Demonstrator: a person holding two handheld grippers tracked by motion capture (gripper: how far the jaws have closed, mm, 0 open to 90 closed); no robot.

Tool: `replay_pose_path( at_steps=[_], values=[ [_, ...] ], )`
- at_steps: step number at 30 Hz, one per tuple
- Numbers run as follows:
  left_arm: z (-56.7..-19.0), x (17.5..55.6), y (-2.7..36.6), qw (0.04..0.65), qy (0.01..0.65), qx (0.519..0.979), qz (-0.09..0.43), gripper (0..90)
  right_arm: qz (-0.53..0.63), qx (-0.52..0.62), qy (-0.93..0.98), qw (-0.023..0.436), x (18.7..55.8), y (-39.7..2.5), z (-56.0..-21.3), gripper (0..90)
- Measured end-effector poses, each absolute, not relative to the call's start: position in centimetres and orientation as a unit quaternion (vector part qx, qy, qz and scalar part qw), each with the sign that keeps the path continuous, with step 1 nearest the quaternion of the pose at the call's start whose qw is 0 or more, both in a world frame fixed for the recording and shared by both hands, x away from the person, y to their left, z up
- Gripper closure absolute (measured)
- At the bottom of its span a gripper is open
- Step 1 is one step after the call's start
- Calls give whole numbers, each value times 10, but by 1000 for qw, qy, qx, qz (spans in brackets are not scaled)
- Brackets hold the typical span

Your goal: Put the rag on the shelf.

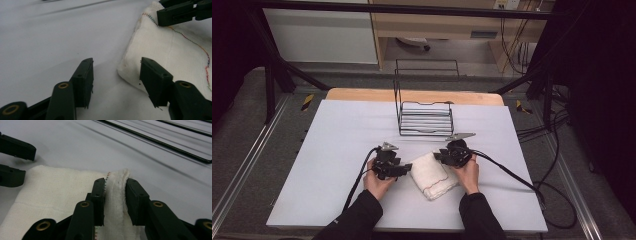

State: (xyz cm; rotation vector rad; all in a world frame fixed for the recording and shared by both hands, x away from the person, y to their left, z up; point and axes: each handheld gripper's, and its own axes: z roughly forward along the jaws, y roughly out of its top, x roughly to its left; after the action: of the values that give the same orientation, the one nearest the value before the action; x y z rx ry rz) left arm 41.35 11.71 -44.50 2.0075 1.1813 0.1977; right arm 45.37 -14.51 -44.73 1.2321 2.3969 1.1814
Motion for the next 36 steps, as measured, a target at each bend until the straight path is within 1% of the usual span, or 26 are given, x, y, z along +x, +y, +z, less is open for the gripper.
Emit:
replay_pose_path(
  at_steps=[1, 2, 3, 4, 5, 6, 8, 9, 12, 14, 15, 17, 18, 20, 21, 23, 24, 25, 26, 31, 36],
  values=[
    [-445, 414, 116, 390, 467, 790, 78, 442, 399, 417, 811, 99, 454, -145, -447, 674],
    [-445, 415, 113, 389, 474, 786, 78, 481, 404, 418, 807, 106, 456, -148, -446, 643],
    [-445, 415, 113, 389, 474, 786, 78, 498, 407, 418, 805, 108, 457, -149, -445, 635],
    [-446, 416, 112, 388, 478, 785, 77, 498, 407, 418, 805, 108, 457, -149, -445, 635],
    [-447, 416, 110, 389, 480, 783, 76, 517, 409, 419, 803, 108, 458, -151, -445, 634],
    [-448, 416, 109, 388, 481, 783, 76, 544, 410, 420, 803, 106, 459, -152, -445, 624],
    [-449, 415, 107, 387, 482, 783, 78, 554, 402, 417, 809, 103, 460, -152, -447, 604],
    [-449, 415, 106, 386, 482, 783, 81, 575, 396, 415, 813, 99, 462, -152, -450, 588],
    [-449, 414, 105, 387, 481, 783, 76, 635, 394, 414, 816, 85, 465, -151, -452, 588],
    [-449, 413, 104, 390, 480, 783, 68, 688, 395, 416, 815, 79, 466, -151, -453, 598],
    [-449, 412, 103, 391, 480, 782, 67, 710, 396, 415, 816, 78, 466, -151, -453, 619],
    [-449, 411, 101, 390, 481, 782, 66, 728, 396, 417, 815, 68, 466, -151, -453, 656],
    [-449, 411, 100, 390, 482, 782, 68, 735, 397, 417, 815, 64, 466, -151, -453, 694],
    [-449, 410, 99, 389, 482, 782, 71, 743, 399, 419, 813, 58, 466, -150, -453, 704],
    [-449, 409, 98, 388, 481, 783, 74, 759, 399, 423, 811, 55, 465, -150, -453, 733],
    [-449, 408, 96, 387, 481, 783, 78, 773, 399, 425, 811, 53, 465, -150, -453, 744],
    [-449, 407, 96, 388, 480, 783, 79, 778, 400, 428, 809, 48, 465, -150, -452, 770],
    [-449, 407, 96, 388, 480, 783, 78, 778, 400, 428, 809, 48, 465, -150, -452, 770],
    [-449, 408, 97, 389, 481, 782, 75, 793, 400, 426, 809, 53, 464, -149, -452, 793],
    [-449, 408, 97, 393, 480, 781, 74, 820, 402, 426, 808, 58, 462, -149, -451, 812],
    [-449, 407, 101, 414, 481, 769, 73, 828, 411, 421, 806, 70, 458, -151, -446, 818]
  ],
)
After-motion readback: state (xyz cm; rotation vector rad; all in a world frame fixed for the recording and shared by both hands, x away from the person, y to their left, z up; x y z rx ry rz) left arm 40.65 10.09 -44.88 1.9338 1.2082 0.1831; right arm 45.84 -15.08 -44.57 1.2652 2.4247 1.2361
